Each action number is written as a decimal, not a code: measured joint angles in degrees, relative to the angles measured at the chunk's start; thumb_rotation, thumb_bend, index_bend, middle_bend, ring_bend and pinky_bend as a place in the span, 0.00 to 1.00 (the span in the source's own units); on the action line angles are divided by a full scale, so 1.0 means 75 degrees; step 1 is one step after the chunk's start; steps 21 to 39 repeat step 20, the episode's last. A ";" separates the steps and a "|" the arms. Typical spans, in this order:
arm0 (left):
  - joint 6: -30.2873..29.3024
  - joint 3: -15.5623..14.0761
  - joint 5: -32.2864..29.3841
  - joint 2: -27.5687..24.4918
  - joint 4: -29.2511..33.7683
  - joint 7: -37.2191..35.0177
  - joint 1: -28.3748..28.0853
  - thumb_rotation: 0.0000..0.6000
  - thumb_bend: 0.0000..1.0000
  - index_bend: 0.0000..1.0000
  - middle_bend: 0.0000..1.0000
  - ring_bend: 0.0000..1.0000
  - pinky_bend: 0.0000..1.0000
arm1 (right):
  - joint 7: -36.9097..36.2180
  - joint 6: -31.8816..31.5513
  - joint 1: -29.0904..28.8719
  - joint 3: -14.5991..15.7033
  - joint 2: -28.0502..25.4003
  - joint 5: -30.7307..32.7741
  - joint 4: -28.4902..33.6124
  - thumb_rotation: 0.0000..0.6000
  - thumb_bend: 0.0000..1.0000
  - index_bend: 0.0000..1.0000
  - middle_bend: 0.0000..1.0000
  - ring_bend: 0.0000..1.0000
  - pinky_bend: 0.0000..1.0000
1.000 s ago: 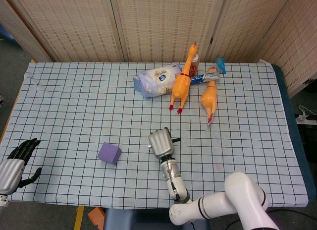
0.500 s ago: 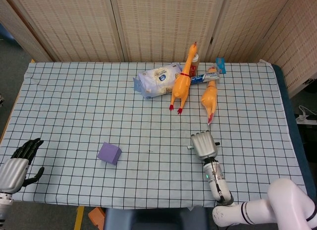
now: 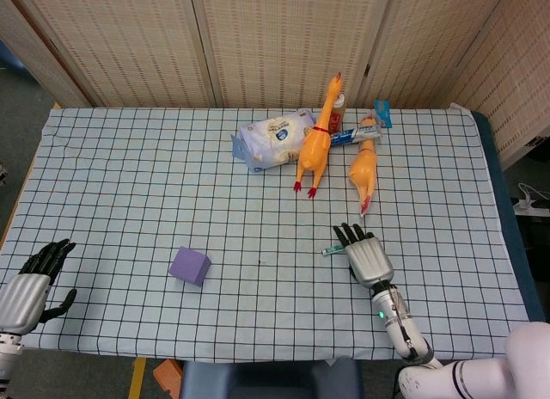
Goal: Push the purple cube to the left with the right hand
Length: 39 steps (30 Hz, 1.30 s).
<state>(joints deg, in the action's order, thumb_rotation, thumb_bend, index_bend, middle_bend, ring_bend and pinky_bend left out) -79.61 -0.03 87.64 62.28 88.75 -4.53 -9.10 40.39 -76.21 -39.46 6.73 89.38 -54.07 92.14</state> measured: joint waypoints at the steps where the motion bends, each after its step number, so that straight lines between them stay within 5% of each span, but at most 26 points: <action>1: -0.0015 0.0000 0.0004 0.0004 0.0005 0.0023 0.0005 1.00 0.41 0.00 0.00 0.00 0.14 | -0.0043 -0.0134 0.0088 0.0029 -0.0111 -0.0133 0.0098 1.00 0.18 0.00 0.03 0.06 0.31; 8: -0.0289 0.0058 0.0073 0.0077 -0.0061 0.0054 0.0061 1.00 0.41 0.00 0.00 0.00 0.14 | -0.1146 -0.1559 0.1069 0.0483 -0.0848 -0.2056 0.0492 1.00 0.18 0.00 0.00 0.00 0.11; 14: -0.0831 0.0150 0.0300 0.0365 -0.0335 0.0146 0.0155 1.00 0.41 0.00 0.00 0.00 0.13 | -0.3125 -0.2856 0.2263 0.0844 -0.1130 -0.3510 -0.0377 1.00 0.18 0.00 0.00 0.00 0.03; 19: -0.1124 0.0189 0.0500 0.0644 -0.0515 0.0473 0.0214 1.00 0.41 0.00 0.00 0.00 0.11 | -0.3845 -0.3214 0.3072 0.0809 -0.1316 -0.3810 -0.1343 1.00 0.18 0.00 0.00 0.00 0.02; 39: -0.1128 0.0193 0.0510 0.0679 -0.0526 0.0524 0.0213 1.00 0.41 0.00 0.00 0.00 0.11 | -0.3906 -0.3231 0.3130 0.0754 -0.1380 -0.3856 -0.1361 1.00 0.18 0.00 0.00 0.00 0.02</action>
